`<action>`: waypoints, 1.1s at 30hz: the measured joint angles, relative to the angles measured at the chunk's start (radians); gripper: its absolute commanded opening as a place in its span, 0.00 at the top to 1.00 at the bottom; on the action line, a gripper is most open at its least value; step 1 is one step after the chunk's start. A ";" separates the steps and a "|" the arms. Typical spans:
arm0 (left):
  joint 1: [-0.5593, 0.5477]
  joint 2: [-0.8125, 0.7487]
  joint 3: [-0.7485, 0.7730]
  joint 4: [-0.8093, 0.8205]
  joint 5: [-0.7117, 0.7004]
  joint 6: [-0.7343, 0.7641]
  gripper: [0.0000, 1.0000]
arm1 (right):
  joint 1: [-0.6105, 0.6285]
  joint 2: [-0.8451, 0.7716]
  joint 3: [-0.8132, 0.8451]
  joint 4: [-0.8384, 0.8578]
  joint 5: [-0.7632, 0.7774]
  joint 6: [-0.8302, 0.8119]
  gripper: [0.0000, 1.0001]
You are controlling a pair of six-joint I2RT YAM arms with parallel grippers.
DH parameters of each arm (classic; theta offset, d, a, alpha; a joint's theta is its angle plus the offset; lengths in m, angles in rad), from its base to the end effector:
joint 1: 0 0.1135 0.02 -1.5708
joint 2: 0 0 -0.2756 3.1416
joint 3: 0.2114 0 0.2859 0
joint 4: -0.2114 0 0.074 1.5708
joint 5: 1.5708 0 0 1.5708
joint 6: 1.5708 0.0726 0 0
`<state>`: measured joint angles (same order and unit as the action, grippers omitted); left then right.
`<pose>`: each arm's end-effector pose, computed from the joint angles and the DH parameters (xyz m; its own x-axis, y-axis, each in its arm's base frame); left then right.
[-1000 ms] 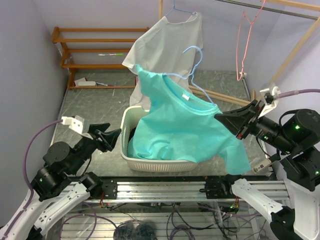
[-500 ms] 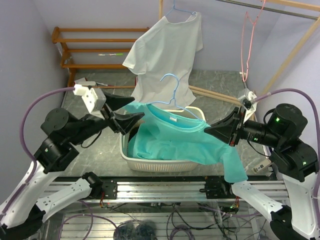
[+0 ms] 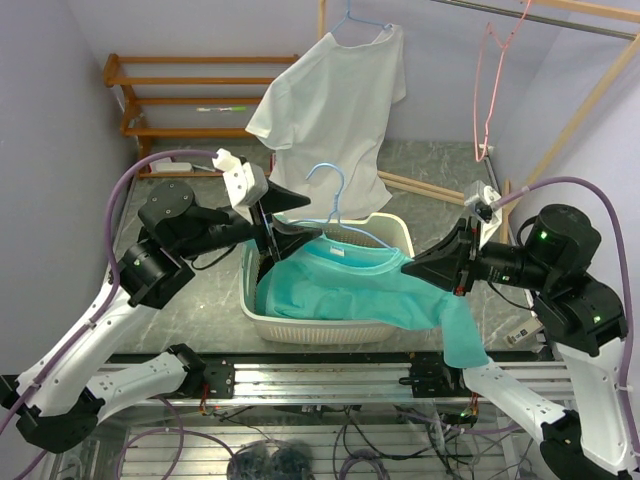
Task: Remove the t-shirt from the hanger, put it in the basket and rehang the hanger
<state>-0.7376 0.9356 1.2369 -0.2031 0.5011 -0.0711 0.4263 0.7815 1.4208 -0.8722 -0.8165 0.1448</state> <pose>0.1561 -0.1890 0.4891 0.0053 -0.0890 -0.9960 0.9464 0.3221 -0.0237 0.0995 0.1033 0.4940 -0.3420 -0.0468 -0.9385 -0.8887 0.3406 0.3068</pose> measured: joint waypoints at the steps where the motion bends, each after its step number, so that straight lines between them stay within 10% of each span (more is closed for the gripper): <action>1: 0.000 0.003 0.001 0.006 0.013 -0.001 0.54 | 0.000 0.000 -0.003 0.003 -0.005 0.000 1.00; 4: 0.000 0.021 0.013 0.011 0.045 -0.006 0.88 | 0.000 0.008 -0.006 0.013 -0.013 0.000 1.00; 10: 0.000 0.016 0.019 -0.013 0.090 0.035 0.93 | -0.006 0.019 -0.006 0.013 0.025 0.003 1.00; 16: -0.003 -0.029 0.014 -0.031 0.062 0.042 0.93 | -0.005 0.021 -0.008 0.038 0.102 0.011 0.43; 21: -0.005 -0.084 0.014 -0.037 -0.019 0.051 0.93 | -0.005 0.017 -0.008 0.043 0.283 0.024 0.31; 33: -0.005 -0.190 0.028 -0.086 -0.114 0.072 0.93 | -0.005 -0.034 -0.011 0.045 0.487 0.015 0.80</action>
<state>-0.7422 0.7460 1.2652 -0.2893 0.3866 0.0010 0.4217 0.7479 1.4094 -0.8268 -0.3294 0.1596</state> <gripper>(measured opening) 0.101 0.255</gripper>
